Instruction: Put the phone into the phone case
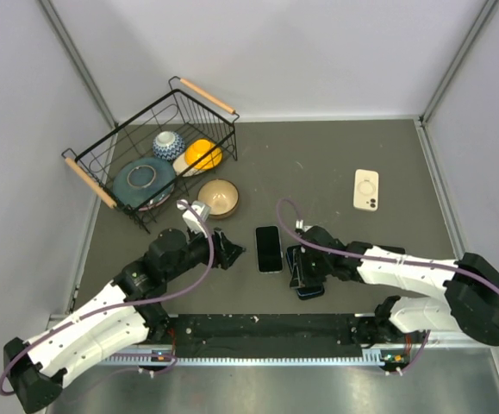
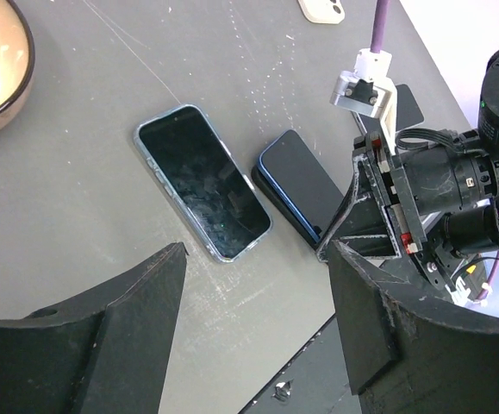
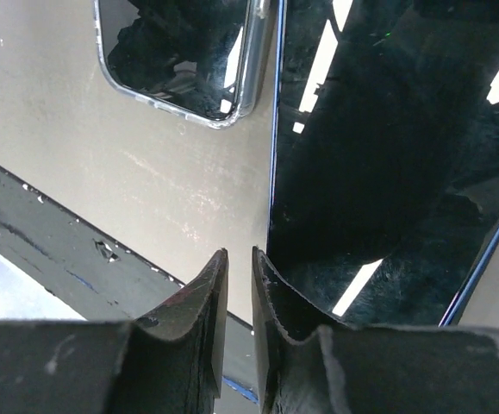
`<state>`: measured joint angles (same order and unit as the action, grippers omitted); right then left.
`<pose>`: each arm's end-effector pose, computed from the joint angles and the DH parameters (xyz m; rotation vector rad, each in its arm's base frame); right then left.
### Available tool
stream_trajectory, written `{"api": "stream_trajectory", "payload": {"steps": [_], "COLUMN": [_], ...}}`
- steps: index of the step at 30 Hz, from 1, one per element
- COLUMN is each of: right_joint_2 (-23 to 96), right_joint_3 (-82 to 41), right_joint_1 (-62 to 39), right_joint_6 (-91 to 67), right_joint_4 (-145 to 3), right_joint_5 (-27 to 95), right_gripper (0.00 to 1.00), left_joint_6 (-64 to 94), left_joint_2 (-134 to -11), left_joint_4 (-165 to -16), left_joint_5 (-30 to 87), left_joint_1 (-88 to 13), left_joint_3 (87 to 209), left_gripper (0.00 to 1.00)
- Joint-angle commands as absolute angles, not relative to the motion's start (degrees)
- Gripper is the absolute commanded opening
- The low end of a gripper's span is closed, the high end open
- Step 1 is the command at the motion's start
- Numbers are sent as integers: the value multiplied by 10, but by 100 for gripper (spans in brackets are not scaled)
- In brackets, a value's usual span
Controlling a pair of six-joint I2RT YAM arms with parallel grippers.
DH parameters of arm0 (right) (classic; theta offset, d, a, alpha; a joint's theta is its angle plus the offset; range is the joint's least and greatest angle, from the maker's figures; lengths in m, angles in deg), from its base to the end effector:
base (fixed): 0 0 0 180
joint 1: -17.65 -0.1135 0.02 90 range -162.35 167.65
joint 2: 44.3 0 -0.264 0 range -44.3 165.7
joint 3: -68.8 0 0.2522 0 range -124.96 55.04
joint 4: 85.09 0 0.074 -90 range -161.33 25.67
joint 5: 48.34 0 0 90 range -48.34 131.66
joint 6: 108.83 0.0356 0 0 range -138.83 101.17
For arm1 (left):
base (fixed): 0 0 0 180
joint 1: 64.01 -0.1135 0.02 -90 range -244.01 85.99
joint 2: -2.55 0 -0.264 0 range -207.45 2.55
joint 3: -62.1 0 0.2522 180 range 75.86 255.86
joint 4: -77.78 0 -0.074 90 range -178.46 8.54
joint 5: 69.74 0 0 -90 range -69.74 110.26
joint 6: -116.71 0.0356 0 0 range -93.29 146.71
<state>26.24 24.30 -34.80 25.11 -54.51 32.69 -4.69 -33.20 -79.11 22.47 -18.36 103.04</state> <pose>0.1289 0.1768 0.1605 -0.2702 2.7542 0.7630 0.1117 -0.1162 0.2568 0.2757 1.9796 -0.9359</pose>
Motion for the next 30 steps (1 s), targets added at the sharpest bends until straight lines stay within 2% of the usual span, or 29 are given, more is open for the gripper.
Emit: {"api": "stream_trajectory", "payload": {"steps": [1, 5, 8, 11, 18, 21, 22, 23, 25, 26, 27, 30], "right_joint_2": [236, 206, 160, 121, 12, -46, -59, -70, -99, -108, -120, -124], "right_joint_3": [242, 227, 218, 223, 280, 321, 331, 345, 356, 363, 364, 374], "right_joint_1": [-354, -354, -354, -354, -353, -353, -353, -353, -353, -353, -353, -353], "right_joint_6": [263, 268, 280, 290, 342, 371, 373, 372, 367, 367, 371, 381], "right_joint_4": [-514, -509, -510, -475, -393, -387, -388, -389, -384, -381, -377, -370], "right_joint_5": [366, 348, 343, 387, 467, 454, 447, 441, 436, 437, 439, 435], "right_gripper": [17, 20, 27, 27, 16, 4, 0, 0, 0, 0, 0, 0], "left_joint_6": [-35, -34, -33, -17, 47, 56, 57, 58, 60, 58, 56, 37], "left_joint_2": [-312, -316, -332, -374, -524, -608, -655, -678, -747, -769, -791, -870], "left_joint_4": [-791, -787, -786, -784, -777, -789, -789, -789, -793, -794, -794, -793], "left_joint_5": [208, 208, 181, 174, 200, 247, 256, 266, 299, 304, 317, 354], "left_joint_1": [-181, -182, -182, -182, -182, -182, -182, -182, -182, -182, -182, -181], "left_joint_3": [1037, 1042, 1051, 1083, 1201, 1258, 1293, 1310, 1356, 1371, 1384, 1445], "left_gripper": [72, 73, 73, 71, 58, 52, 47, 30, 17, 3, 0, 0]}}
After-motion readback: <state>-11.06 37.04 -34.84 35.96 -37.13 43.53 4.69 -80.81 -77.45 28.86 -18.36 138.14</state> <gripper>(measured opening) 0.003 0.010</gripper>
